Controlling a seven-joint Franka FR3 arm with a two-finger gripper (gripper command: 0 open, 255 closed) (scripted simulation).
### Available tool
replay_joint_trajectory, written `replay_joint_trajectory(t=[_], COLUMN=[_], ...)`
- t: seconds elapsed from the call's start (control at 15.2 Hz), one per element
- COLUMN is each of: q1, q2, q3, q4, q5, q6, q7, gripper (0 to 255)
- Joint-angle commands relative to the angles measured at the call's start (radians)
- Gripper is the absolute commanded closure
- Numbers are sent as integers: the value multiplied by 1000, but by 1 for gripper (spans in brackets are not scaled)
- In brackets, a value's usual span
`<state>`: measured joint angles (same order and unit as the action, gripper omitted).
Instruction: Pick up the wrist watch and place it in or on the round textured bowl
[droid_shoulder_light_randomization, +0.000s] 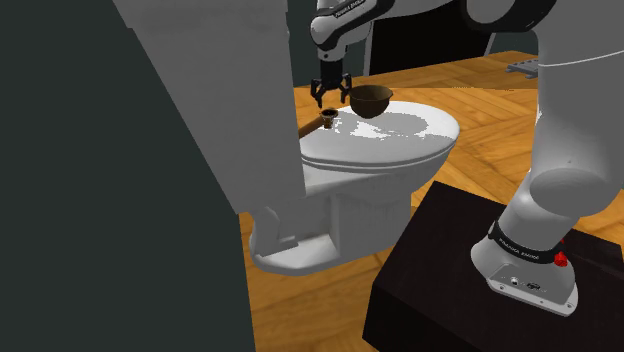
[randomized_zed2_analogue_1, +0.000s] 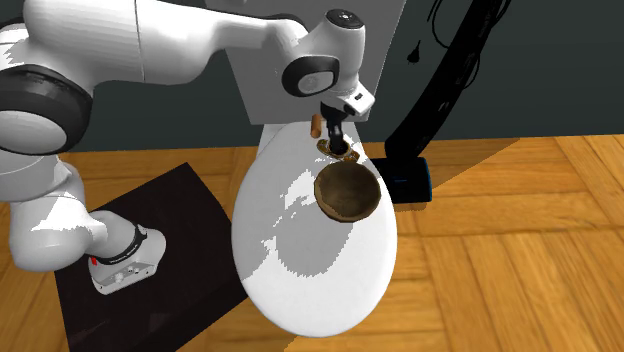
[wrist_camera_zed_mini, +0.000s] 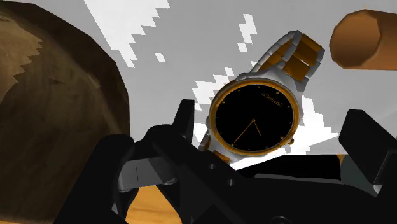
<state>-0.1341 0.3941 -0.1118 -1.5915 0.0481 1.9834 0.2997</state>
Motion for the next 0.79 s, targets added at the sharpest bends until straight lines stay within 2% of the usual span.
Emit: replay_joint_trajectory(t=[0.0,0.4,0.73], q1=[-4,-4,-4], q2=[32,61,61], q3=[-1,2,1], q4=[25,-21,-21], q5=[5,10,10], q6=[7,82,82], q7=[3,0,0], gripper=[0,0,0])
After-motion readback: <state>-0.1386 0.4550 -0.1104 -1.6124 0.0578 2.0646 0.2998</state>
